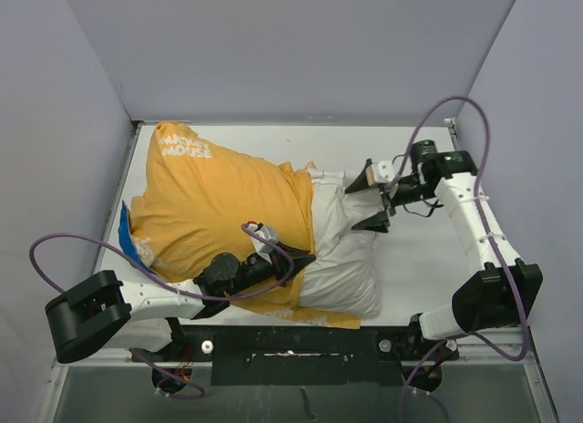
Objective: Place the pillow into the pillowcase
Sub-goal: Stuff the pillow into the pillowcase.
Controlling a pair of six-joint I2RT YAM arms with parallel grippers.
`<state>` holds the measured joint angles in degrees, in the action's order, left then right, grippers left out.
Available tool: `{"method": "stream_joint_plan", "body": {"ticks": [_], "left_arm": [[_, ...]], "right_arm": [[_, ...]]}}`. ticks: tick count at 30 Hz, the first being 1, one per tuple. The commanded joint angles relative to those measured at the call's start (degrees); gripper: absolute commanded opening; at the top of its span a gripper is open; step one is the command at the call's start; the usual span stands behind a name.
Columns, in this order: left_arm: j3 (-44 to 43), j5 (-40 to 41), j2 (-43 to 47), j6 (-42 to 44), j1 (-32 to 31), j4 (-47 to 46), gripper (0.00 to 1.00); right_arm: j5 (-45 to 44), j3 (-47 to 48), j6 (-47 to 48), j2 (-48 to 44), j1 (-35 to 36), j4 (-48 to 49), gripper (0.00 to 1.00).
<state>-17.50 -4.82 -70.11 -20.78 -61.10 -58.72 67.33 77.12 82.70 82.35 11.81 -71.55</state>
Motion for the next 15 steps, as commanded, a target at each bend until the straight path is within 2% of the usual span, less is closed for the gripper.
{"method": "stream_joint_plan", "body": {"ticks": [1,3,6,9,12,14,15], "left_arm": [[1.50,-4.68,-4.11,-1.43,-1.61,3.91,0.00],[1.02,-4.97,-4.25,-1.32,-1.65,4.30,0.00],[0.28,-5.61,-4.38,-1.28,-1.80,5.21,0.00],[-0.06,-5.70,-4.51,-1.19,-2.52,5.93,0.00],[-0.34,-5.75,-4.11,-0.55,-3.26,6.32,0.00],[-0.93,-5.76,-2.60,0.53,-3.32,7.52,0.00],[-1.70,-5.86,-1.37,1.63,-3.14,9.32,0.00]], "right_arm": [[10.00,8.63,8.45,0.92,-11.16,-21.44,0.92],[7.58,8.36,-4.41,1.26,-13.49,-11.62,1.00],[3.24,3.68,-20.81,0.50,-12.39,3.74,0.98],[-5.18,-1.80,-34.48,-1.25,-7.28,18.27,0.98],[-9.46,-5.99,-42.66,-0.57,-2.74,27.46,0.98],[-8.51,-6.92,-41.81,2.24,1.14,25.83,0.98],[-8.03,-7.32,-41.25,3.48,3.39,24.23,0.90]]}}
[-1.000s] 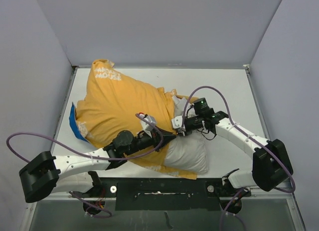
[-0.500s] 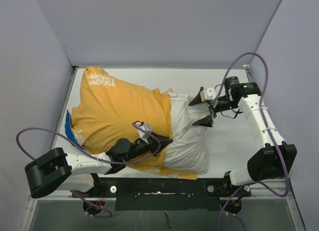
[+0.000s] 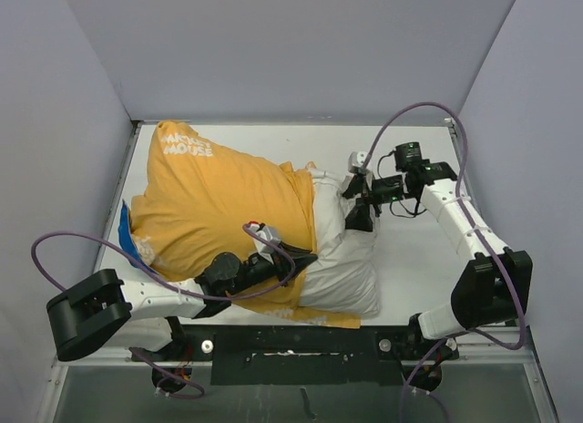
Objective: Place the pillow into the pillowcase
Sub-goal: Stuff the pillow into the pillowcase.
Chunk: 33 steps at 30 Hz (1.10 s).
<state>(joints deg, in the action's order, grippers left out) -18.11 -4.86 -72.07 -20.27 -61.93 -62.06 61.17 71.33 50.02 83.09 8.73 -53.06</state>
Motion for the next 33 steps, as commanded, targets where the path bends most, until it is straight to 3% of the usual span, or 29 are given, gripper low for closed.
{"method": "stream_joint_plan", "body": {"ticks": [1,5,7,10,16,21,24,27,30,33], "left_arm": [[-2.38,-6.03,2.11,2.32,-1.56,15.12,0.00],[-10.71,-13.71,5.97,4.61,7.68,23.27,0.00],[-16.39,-20.05,5.14,4.63,13.48,23.48,0.00],[-30.36,-28.99,0.28,5.07,20.06,26.28,0.00],[-60.89,-38.98,-15.64,5.80,26.19,30.18,0.00],[-80.40,-44.66,-25.48,1.50,30.50,31.31,0.00],[-77.66,-46.36,-23.99,1.66,28.66,29.06,0.00],[-62.47,-44.55,-17.84,8.04,23.61,27.90,0.00],[-44.23,-38.01,-14.28,12.75,17.35,26.45,0.00],[-27.61,-29.23,-15.56,10.52,12.21,16.98,0.00]], "right_arm": [[-0.67,-2.22,-7.67,3.82,9.16,4.59,0.80],[1.87,-7.08,-11.54,2.52,17.17,9.92,0.19],[1.05,-5.78,-11.02,1.49,18.52,10.12,0.06],[-2.69,2.19,-11.28,1.15,17.12,10.62,0.01],[-5.23,21.41,-23.43,6.05,6.59,29.37,0.00],[-6.54,35.46,-23.95,12.41,5.60,31.65,0.00],[-4.64,39.53,-16.65,12.54,5.43,26.11,0.00],[0.73,34.79,-1.50,9.57,5.20,15.27,0.00],[0.78,19.81,18.32,4.22,6.25,5.77,0.00],[-4.40,-0.59,26.94,-0.93,7.50,8.40,0.00]]}}
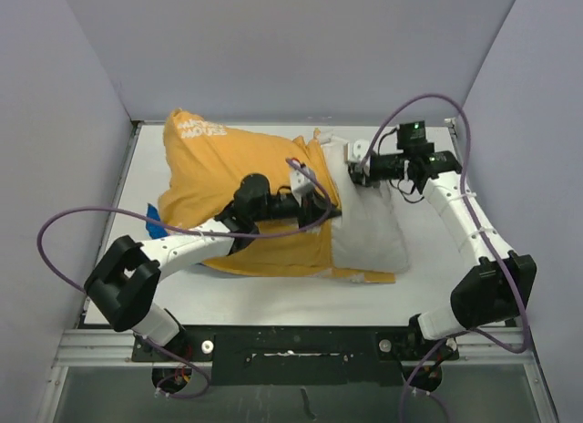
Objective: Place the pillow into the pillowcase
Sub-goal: Stuff the pillow into the pillowcase.
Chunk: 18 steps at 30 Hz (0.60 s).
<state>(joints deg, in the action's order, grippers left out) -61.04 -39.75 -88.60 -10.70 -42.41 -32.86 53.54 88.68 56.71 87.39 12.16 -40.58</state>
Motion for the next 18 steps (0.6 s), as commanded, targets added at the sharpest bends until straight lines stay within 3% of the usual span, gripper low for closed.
{"method": "stream_joint_plan", "body": {"ticks": [1,5,10,13,18], "left_arm": [[21.34,8.10,-0.14,-0.38,-9.04,-16.09,0.00],[32.96,17.85,-4.41,-1.74,-16.93,-28.82,0.00],[39.02,25.58,-4.84,-1.80,-23.32,-32.69,0.00],[40.81,26.81,-3.18,-2.09,-23.59,-33.55,0.00],[39.95,26.35,-0.10,-1.35,-23.59,-28.65,0.00]], "right_arm": [[1.86,-25.31,20.82,-6.59,4.47,-2.12,0.00],[2.58,-36.50,21.30,-10.97,6.92,-3.49,0.00],[6.07,-35.87,22.30,-15.61,11.14,-16.89,0.05],[6.19,-29.91,22.76,-16.80,8.95,-26.17,0.26],[11.92,-8.09,38.84,-15.40,-4.73,-53.45,0.64]]}}
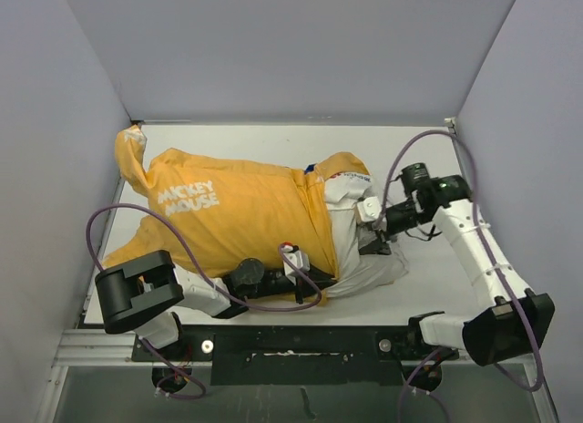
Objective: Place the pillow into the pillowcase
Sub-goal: Stuff the pillow into the pillowcase.
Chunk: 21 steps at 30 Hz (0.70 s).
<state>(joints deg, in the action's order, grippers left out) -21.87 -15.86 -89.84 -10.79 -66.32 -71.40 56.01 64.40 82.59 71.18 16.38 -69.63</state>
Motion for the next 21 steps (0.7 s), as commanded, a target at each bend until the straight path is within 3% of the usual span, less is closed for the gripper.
{"method": "stream_joint_plan", "body": {"ticks": [1,4,6,8,10,11,13,15,18,21], "left_arm": [[0.51,2.34,1.30,-1.21,0.20,10.63,0.00],[0.12,2.25,1.10,-0.95,-0.47,11.09,0.00],[0.01,2.53,0.78,-0.90,-1.09,11.08,0.00],[-0.09,2.84,0.32,-0.89,-1.61,10.81,0.00],[-0.10,3.38,-0.01,-0.97,-2.29,10.59,0.00],[-0.10,3.53,-0.08,-0.96,-2.59,10.50,0.00],[-0.04,4.21,-0.03,-0.97,-3.19,10.41,0.00],[0.38,5.26,0.52,-0.99,-3.64,10.13,0.00],[2.08,7.42,2.27,-1.34,-4.06,8.79,0.00],[3.36,11.56,7.55,-3.04,-4.67,10.30,0.00]], "right_arm": [[11.03,19.68,12.25,1.46,-11.64,-26.15,0.70],[14.06,26.46,4.94,2.23,-14.13,-24.03,0.85],[17.15,26.44,-10.61,2.13,-14.04,-14.21,0.93],[17.76,22.37,-30.36,0.67,-12.32,2.77,0.97],[9.96,15.69,-45.58,-1.68,-7.80,21.09,0.99],[4.30,13.42,-48.17,-2.03,-5.53,26.51,0.98],[-0.97,12.35,-47.72,0.11,-2.88,25.76,0.97],[-1.58,11.59,-43.99,2.25,-2.29,21.45,0.79],[-4.16,4.97,-40.51,1.33,-2.26,21.19,0.33],[-2.37,-2.26,-38.30,-2.54,-1.96,22.88,0.08]]}}
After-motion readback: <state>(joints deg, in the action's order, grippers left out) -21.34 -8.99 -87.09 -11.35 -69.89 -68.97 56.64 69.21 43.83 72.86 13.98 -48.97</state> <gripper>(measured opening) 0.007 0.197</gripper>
